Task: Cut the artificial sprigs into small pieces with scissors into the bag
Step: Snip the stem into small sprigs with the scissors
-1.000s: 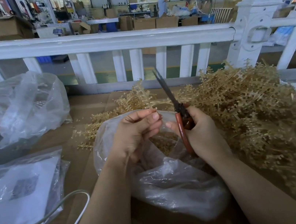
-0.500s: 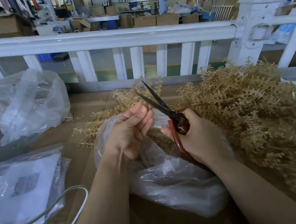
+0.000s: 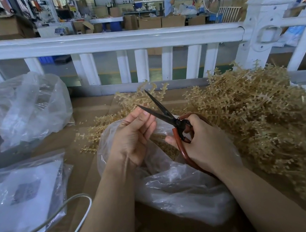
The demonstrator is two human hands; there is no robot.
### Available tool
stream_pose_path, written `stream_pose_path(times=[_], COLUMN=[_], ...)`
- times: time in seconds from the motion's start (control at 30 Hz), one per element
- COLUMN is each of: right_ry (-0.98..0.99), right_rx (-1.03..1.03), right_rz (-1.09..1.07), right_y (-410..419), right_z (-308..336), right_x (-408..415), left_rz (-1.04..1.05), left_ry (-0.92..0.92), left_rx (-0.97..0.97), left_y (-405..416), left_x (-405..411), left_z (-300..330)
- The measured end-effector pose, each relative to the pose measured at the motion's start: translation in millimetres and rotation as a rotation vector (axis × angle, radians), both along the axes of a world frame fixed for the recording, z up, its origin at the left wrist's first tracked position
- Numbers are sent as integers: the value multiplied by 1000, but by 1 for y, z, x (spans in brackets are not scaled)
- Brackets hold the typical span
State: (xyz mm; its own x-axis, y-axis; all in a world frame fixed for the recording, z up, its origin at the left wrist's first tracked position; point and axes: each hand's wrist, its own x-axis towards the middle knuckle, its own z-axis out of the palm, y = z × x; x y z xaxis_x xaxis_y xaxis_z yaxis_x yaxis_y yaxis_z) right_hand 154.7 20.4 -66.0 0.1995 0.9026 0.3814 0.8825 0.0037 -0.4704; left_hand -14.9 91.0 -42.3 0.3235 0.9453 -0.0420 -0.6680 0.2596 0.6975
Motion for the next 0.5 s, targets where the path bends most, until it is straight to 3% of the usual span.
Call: stream_pose_path(times=[0.5], right_ry=[-9], right_rx=[-1], right_rz=[-22], right_y=[4], right_z=[-5], right_x=[1], left_rz=[-11], left_ry=[68], left_rx=[168], left_y=[-1], left_x=[0], left_z=[-3])
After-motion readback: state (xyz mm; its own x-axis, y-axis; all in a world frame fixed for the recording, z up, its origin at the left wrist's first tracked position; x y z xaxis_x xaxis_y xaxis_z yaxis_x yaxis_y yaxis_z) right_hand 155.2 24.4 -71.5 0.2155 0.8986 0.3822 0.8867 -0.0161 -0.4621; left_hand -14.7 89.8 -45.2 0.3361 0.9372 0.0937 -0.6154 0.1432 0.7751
